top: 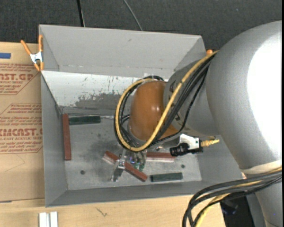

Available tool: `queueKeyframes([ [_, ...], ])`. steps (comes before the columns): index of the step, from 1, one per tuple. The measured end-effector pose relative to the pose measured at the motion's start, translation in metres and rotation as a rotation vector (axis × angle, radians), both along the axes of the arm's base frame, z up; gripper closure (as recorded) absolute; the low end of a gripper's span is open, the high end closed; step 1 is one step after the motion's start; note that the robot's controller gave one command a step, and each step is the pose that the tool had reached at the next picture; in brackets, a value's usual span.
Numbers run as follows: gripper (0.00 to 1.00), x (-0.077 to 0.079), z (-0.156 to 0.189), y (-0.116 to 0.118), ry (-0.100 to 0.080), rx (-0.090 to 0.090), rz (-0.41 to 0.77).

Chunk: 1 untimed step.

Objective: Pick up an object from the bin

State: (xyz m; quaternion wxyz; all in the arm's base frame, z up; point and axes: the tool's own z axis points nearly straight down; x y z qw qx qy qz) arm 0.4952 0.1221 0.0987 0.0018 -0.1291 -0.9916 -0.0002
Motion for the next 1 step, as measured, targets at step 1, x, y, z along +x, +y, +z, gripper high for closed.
queueKeyframes([
  [1, 0.00, 0.0047, -0.0229, -0.0043, -0.008, 0.001, -0.073],
])
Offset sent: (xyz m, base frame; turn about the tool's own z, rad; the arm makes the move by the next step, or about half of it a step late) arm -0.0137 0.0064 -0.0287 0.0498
